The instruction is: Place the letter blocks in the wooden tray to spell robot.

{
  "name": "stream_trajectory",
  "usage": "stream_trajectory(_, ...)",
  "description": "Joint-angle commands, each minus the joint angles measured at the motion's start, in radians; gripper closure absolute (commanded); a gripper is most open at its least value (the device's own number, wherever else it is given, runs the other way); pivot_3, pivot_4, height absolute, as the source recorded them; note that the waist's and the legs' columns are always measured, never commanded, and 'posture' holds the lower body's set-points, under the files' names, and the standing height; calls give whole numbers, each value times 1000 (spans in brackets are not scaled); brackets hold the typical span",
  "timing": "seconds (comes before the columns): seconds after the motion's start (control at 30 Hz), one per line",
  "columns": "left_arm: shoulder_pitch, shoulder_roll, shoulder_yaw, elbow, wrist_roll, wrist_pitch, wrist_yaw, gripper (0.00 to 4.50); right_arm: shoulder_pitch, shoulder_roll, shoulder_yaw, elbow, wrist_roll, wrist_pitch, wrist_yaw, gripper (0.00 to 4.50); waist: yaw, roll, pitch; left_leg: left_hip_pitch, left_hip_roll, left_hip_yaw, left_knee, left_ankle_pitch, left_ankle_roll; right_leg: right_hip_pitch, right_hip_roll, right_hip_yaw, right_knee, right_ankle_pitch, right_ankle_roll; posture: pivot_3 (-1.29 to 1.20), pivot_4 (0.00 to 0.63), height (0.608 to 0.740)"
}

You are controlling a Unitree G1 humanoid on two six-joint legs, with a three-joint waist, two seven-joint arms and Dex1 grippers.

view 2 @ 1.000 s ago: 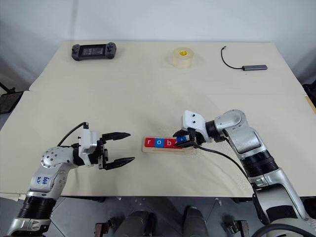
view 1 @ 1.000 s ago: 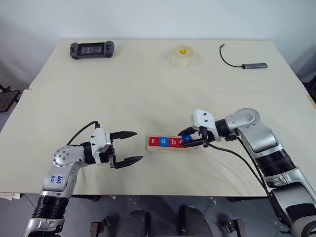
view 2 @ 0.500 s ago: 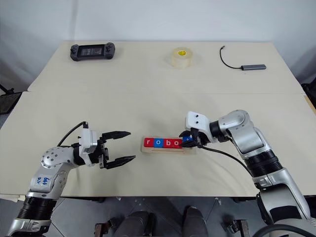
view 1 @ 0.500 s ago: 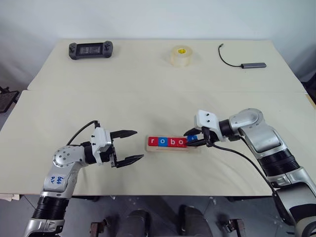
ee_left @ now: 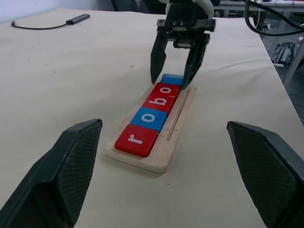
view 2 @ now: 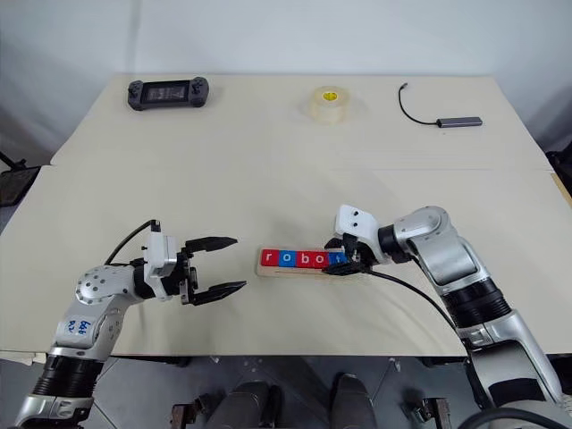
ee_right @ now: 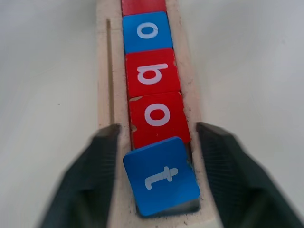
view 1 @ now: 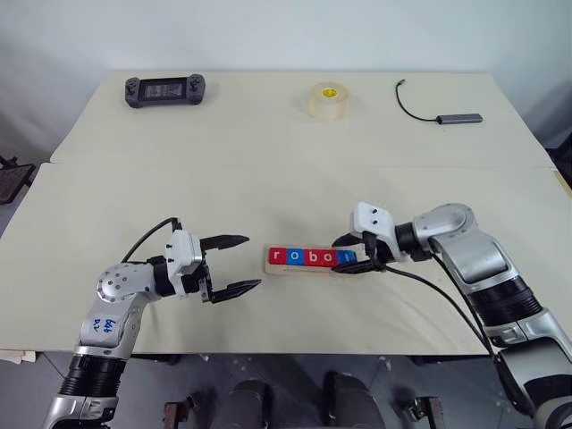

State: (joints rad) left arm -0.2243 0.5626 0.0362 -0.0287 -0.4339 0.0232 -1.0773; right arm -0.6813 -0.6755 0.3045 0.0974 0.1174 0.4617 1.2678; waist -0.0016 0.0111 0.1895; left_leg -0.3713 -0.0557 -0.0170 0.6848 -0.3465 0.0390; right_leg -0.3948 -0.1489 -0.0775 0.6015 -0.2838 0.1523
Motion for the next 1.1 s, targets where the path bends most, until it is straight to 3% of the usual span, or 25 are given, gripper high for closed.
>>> stream_trajectory(0.03, -8, -2, 3, -19, -2, -9, -2, 0, 6, -9, -61, -59, 48, 11, -6, 484, 0, 0, 0, 0, 0, 0, 0, 0, 0, 0, 0, 0, 0, 0, 0, 0, 150, 740)
stream_trajectory(0.3, -7, 5, 6, -14, -4, -10, -9, 0, 85, -125, -189, -139, 146, 55, 21, 484, 4, 0, 0, 0, 0, 0, 0, 0, 0, 0, 0, 0, -1, 0, 0, 0, 150, 740)
stream_trajectory(0.33, -8, 5, 6, -12, -4, -10, -10, 0, 96, -137, -198, -135, 146, 49, 17, 652, 4, 0, 0, 0, 0, 0, 0, 0, 0, 0, 0, 0, -1, 0, 0, 0, 150, 740)
stream_trajectory(0.43, -15, 3, 2, -5, -2, -10, -13, 0, 106, -143, -216, -140, 151, 60, -7, 1341, 1, 0, 0, 0, 0, 0, 0, 0, 0, 0, 0, 0, -1, 0, 0, 0, 150, 740)
stream_trajectory(0.73, -29, -3, -7, 4, 0, -9, -14, 0, 96, -67, -148, -192, 141, 88, -67, 4344, 1, 0, 0, 0, 1, 1, 0, 0, 0, 0, 0, 0, 0, 0, 0, 0, 150, 740)
stream_trajectory(1.1, -28, -4, -8, -6, -1, -4, -4, 0, 83, -35, -70, -150, 85, 96, -113, 4344, 1, 0, 0, 0, 0, 0, 0, 0, 0, 0, 0, 0, 0, 0, 0, 0, 150, 740)
